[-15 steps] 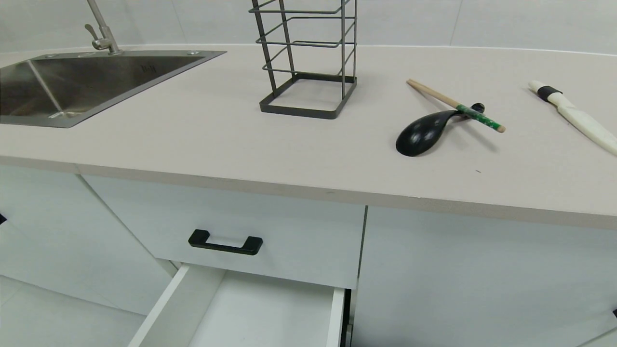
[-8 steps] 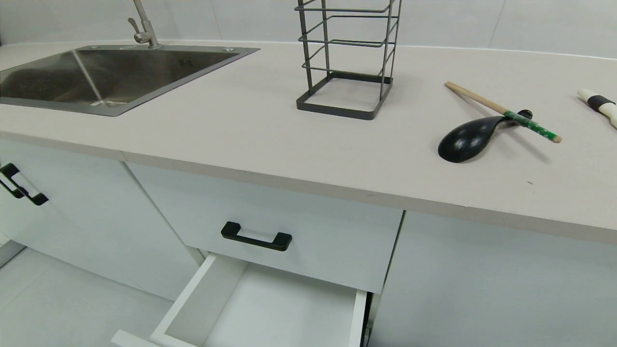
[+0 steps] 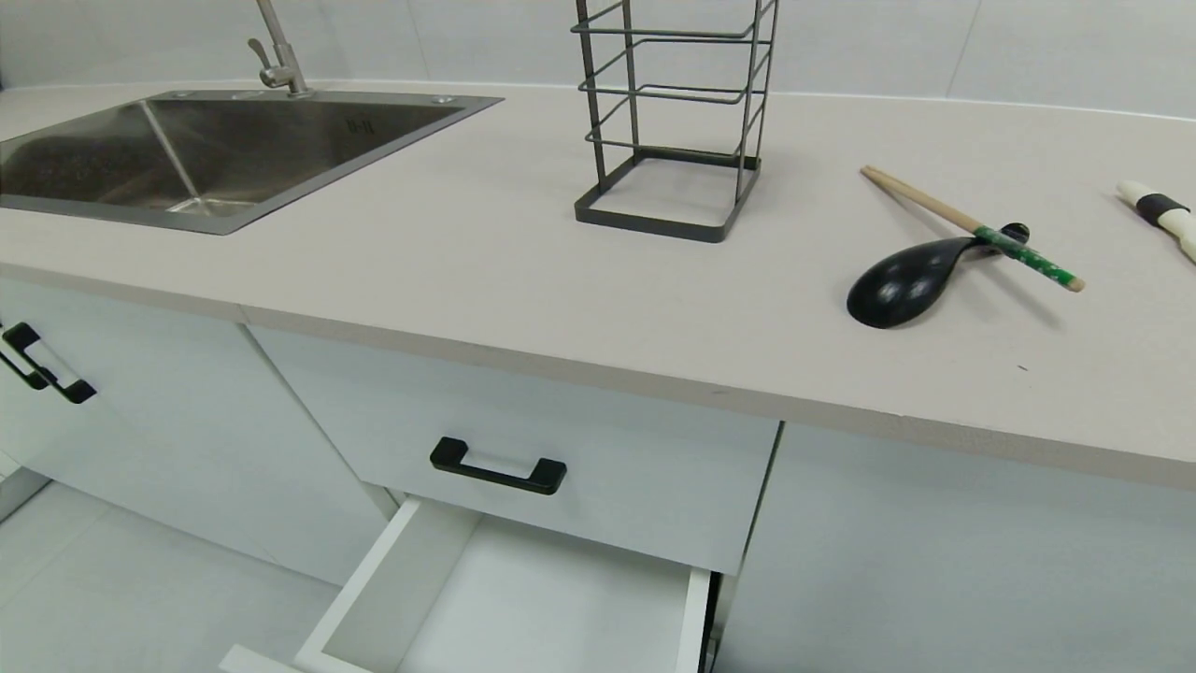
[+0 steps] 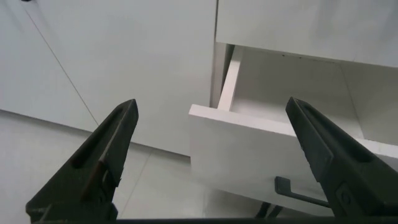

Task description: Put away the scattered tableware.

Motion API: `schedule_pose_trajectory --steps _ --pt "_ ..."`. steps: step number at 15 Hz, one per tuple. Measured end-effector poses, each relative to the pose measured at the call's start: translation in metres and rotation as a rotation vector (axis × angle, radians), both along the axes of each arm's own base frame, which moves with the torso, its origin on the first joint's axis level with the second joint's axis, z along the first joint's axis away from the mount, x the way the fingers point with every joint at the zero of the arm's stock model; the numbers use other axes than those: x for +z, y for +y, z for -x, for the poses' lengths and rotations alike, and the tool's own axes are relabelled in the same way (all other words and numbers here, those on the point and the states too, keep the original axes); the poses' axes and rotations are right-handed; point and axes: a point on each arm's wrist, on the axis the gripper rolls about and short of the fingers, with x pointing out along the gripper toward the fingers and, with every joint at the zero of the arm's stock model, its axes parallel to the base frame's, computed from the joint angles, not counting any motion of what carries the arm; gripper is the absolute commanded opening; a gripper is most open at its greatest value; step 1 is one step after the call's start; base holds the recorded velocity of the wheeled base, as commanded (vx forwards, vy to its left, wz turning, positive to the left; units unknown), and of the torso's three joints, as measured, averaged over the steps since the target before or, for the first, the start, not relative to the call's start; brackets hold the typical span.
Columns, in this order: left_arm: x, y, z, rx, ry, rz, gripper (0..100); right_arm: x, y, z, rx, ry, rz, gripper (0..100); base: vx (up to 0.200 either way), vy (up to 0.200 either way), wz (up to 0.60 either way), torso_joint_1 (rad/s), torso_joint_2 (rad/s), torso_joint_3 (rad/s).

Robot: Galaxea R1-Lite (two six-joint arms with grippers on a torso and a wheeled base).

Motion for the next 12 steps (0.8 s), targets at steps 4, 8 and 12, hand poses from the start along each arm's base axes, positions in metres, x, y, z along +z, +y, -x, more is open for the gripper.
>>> schedule_pose_trajectory --steps 4,8,12 --pt "-0.0003 0.0000 0.0000 0.000 0.003 0.000 100 0.0000 0.0000 0.0000 -0.001 0.000 -0.005 0 0.000 0.000 0.00 0.259 -0.28 -0.198" --pt "-0.0001 0.0000 0.0000 0.000 0.001 0.000 100 0.0000 0.0000 0.0000 -0.001 0.000 -0.002 0 0.000 0.000 0.00 0.190 -0.61 -0.187" --pt "-0.0002 0.0000 0.0000 0.000 0.001 0.000 100 0.0000 0.0001 0.0000 0.002 0.000 0.000 0 0.000 0.000 0.00 0.177 -0.47 -0.221"
